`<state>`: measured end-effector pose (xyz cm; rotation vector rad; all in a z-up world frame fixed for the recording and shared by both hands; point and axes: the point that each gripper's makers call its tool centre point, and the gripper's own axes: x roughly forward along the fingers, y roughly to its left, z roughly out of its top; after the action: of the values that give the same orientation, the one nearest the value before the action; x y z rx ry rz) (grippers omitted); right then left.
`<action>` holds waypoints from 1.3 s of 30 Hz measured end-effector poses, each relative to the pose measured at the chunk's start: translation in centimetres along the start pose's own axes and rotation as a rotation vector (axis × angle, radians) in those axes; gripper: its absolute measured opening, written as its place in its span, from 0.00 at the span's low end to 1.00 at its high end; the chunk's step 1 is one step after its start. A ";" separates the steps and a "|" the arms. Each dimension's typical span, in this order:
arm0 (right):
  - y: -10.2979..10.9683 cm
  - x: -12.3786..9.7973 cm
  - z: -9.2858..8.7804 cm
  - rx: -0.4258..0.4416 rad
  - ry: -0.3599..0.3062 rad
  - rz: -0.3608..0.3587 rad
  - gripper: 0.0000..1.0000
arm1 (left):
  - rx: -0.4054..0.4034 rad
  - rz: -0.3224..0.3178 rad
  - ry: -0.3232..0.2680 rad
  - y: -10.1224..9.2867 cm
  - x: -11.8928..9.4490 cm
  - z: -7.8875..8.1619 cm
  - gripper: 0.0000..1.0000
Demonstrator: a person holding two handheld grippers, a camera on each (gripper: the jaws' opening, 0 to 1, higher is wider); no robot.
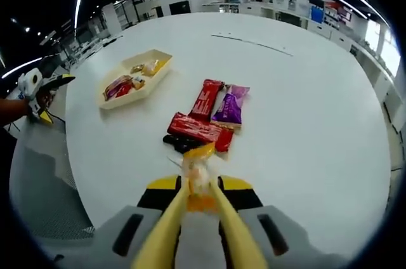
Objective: Place the target food into the container with the food tongs after gripping and lifting it, then release it inside without dropping or visibly crushing the food.
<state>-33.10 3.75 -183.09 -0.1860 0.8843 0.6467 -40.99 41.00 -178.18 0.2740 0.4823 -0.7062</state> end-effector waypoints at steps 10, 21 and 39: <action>-0.6 -1.2 1.0 -0.039 0.014 -0.001 0.22 | -0.006 0.011 -0.009 0.3 -0.1 0.2 1.00; -1.7 -3.7 4.4 -0.088 -0.011 -0.024 0.22 | -0.003 0.006 -0.012 0.1 -0.2 0.3 1.00; -1.5 -5.2 9.0 -0.203 -0.024 -0.026 0.22 | 0.004 -0.006 -0.009 -0.1 -0.1 0.2 1.00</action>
<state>-28.69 3.86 -173.59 -0.3708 0.7919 0.7131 -41.05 40.87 -177.93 0.2728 0.4735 -0.7138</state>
